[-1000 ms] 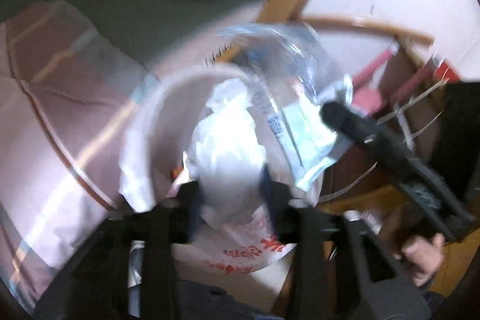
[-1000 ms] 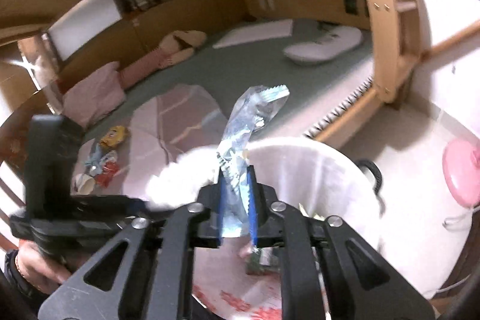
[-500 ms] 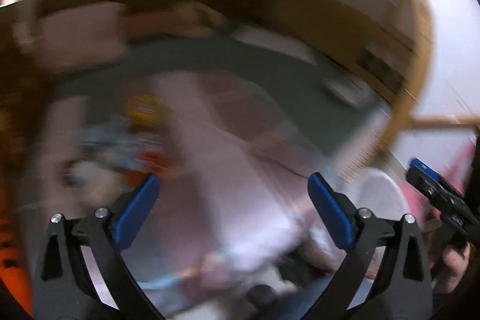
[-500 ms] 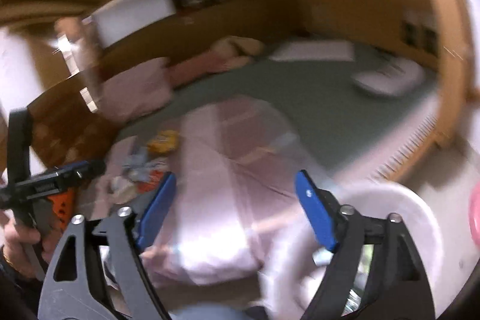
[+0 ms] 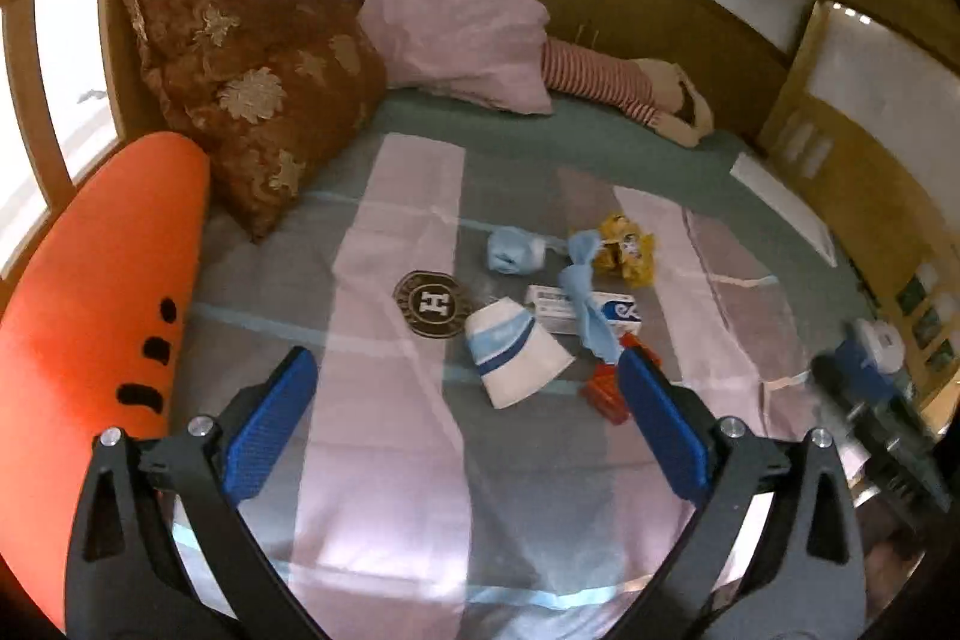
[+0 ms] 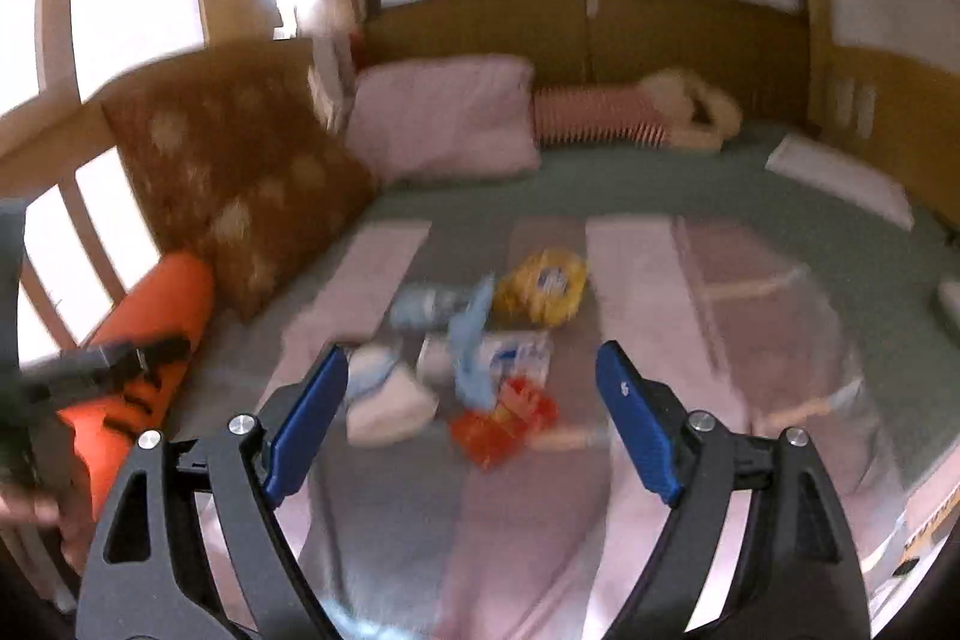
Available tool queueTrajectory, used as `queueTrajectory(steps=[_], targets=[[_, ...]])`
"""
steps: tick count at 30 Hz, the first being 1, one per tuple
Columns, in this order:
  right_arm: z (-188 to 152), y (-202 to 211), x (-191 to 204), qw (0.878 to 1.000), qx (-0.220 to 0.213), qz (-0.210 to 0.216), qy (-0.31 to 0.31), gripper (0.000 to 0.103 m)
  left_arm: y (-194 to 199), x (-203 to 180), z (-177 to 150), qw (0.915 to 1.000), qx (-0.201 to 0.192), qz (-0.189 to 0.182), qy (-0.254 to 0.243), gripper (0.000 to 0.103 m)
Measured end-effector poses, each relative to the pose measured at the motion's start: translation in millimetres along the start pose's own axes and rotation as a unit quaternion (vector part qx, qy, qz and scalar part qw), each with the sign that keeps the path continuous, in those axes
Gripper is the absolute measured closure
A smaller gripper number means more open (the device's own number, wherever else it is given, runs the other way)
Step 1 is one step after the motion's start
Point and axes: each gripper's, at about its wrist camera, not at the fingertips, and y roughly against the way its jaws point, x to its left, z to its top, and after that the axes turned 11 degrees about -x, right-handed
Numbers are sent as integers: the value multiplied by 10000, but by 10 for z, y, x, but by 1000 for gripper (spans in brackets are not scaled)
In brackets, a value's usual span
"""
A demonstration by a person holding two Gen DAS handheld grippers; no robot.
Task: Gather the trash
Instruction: 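Move both open tools back over the trash on the bed, then lower both open tools toward the blue face mask and yellow chip bag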
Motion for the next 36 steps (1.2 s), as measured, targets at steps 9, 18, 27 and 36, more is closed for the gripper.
queueTrajectory(steps=[9, 18, 27, 36], targets=[[-32, 32, 21, 9999, -63, -25, 135, 20, 170, -281, -85, 9984, 20, -380, -410, 3], [-35, 27, 42, 9999, -23, 11, 126, 20, 80, -225, -142, 9986, 212, -390, -295, 3], [-39, 25, 27, 9999, -24, 11, 121, 20, 55, -252, -170, 9981, 288, -395, -369, 3], [-36, 26, 26, 9999, -15, 9, 115, 20, 51, -251, -172, 9980, 309, -403, -379, 3]])
